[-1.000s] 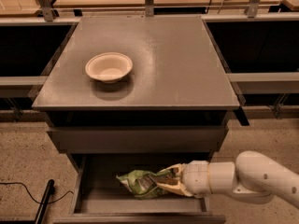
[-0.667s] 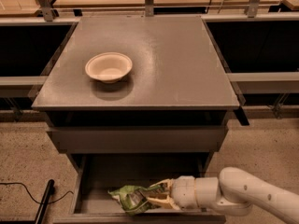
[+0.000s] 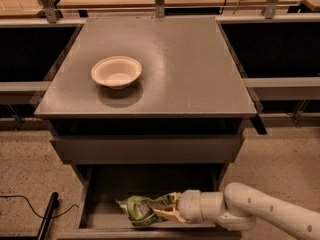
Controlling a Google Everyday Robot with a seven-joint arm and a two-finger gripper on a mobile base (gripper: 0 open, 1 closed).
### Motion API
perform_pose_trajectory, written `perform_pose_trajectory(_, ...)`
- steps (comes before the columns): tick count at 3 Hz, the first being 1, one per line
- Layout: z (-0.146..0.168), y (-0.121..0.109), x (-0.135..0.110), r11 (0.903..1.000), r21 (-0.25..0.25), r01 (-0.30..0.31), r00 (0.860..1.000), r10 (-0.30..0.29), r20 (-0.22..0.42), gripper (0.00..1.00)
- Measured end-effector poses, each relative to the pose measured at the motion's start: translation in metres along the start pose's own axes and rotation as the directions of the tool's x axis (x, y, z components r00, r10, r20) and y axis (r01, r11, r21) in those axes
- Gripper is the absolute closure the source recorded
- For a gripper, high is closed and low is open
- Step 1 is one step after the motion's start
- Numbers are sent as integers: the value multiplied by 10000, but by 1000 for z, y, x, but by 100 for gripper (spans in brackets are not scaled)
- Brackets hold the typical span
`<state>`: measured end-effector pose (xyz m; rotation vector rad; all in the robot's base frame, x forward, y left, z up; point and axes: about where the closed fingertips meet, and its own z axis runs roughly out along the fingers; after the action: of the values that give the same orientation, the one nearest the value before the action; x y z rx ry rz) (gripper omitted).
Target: Place green jalapeno chip bag into middle drawer
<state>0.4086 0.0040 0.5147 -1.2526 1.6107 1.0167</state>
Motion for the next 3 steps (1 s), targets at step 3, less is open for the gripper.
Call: perform_pose_trajectory(3,10,-57,14,9976,117,684,9944,-672,-821,84)
